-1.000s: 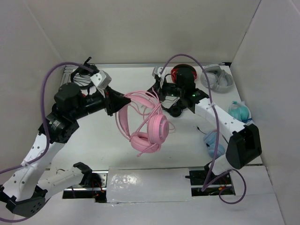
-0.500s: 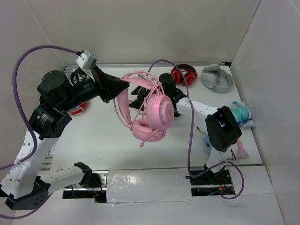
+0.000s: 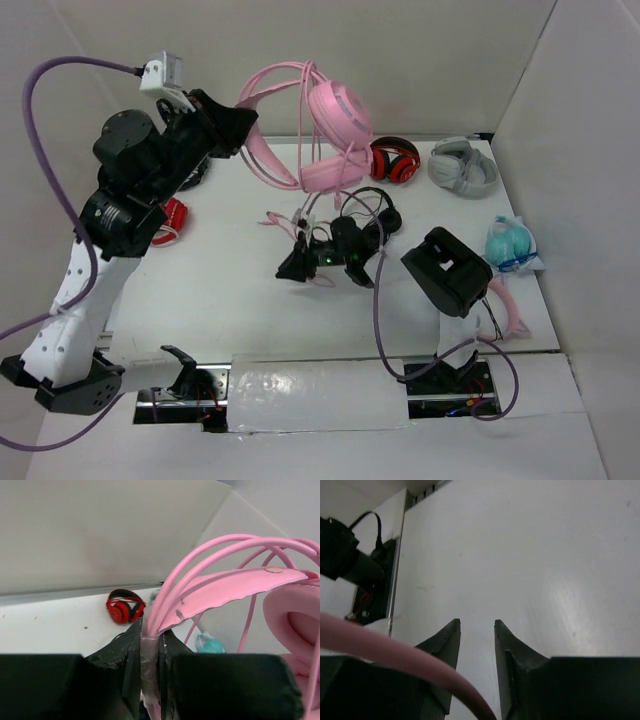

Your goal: Wrap the headphones

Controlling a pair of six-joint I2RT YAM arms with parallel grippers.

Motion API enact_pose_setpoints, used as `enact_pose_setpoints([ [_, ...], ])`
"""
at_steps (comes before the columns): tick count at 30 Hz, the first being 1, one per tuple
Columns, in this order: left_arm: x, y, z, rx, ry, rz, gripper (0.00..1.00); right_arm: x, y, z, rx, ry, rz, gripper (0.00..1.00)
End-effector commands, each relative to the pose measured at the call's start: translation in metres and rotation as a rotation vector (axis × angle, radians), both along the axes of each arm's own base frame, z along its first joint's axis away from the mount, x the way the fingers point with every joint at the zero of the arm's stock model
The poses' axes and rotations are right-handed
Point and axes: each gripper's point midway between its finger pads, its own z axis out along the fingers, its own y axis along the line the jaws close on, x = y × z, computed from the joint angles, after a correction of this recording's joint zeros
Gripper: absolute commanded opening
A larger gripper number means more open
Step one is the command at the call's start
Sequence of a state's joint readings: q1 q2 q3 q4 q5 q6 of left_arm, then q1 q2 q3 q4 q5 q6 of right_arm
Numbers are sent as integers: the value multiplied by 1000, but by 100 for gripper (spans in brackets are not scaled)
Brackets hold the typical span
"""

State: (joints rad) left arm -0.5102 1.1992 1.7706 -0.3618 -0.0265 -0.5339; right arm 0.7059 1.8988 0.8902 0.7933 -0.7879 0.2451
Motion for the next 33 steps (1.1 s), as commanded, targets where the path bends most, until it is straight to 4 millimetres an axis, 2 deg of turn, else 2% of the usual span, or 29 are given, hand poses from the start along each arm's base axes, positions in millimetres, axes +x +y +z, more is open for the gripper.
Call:
enact_pose_setpoints([
  [1,41,25,6,-148,49,177,0,-23,-2,27,117,-57,-47,37],
  [2,48,26,-2,-150,79,179,0,-29,-3,27,118,-55,-51,33],
  [4,66,30,-17,-189,159,188,0,-45,-6,9,66,-12,-73,10],
  [5,71,34,-21,-203,180,202,0,-48,-8,9,60,8,-99,0],
  [6,80,44,-26,-243,215,236,0,-56,-16,-5,28,41,-124,0],
  [8,94,54,-42,-263,270,277,0,-61,-22,-9,23,93,-184,0],
  [9,111,70,-57,-300,321,344,0,-68,-32,-16,9,129,-252,0],
  [10,111,71,-57,-301,321,348,0,-68,-32,-15,12,144,-255,0],
  [11,127,88,-77,-319,390,405,0,-70,-38,-24,-40,177,-332,0],
  [12,127,88,-77,-319,390,405,0,-71,-38,-24,-37,194,-336,0],
  [13,134,97,-88,-337,421,451,0,-75,-43,-38,-105,229,-364,0],
  [14,142,102,-100,-339,445,489,0,-77,-43,-32,-107,228,-375,0],
  [16,151,116,-126,-340,497,578,0,-88,-50,-46,-193,241,-440,0],
  [17,157,120,-149,-321,539,611,0,-90,-52,-36,-187,227,-468,0],
  [18,159,125,-157,-316,548,639,0,-96,-56,-36,-207,241,-498,0],
  [19,162,135,-165,-321,554,679,0,-88,-65,-36,-232,205,-618,0],
  [20,164,140,-183,-317,591,703,0,-88,-81,-34,-288,210,-693,0],
  [21,165,145,-190,-321,608,713,0,-87,-91,-30,-299,206,-750,0],
  [22,166,151,-198,-331,631,712,0,-85,-110,-32,-343,180,-825,0],
  [23,167,155,-210,-332,651,720,0,-84,-116,-9,-283,174,-847,0],
  [25,166,162,-227,-323,674,736,0,-79,-135,9,-277,140,-918,0],
  [26,168,164,-230,-324,668,742,0,-80,-142,32,-235,107,-935,0],
  [28,166,169,-243,-309,694,766,0,-83,-148,57,-186,61,-947,0],
  [30,165,167,-251,-278,702,759,0,-85,-156,90,-136,-5,-953,0],
  [31,163,164,-263,-254,723,742,0,-83,-163,101,-122,-36,-989,0],
  [32,164,160,-264,-239,703,727,0,-80,-167,109,-129,-77,-1001,0],
  [33,160,157,-275,-222,720,722,0,-78,-169,124,-121,-99,-1013,0],
])
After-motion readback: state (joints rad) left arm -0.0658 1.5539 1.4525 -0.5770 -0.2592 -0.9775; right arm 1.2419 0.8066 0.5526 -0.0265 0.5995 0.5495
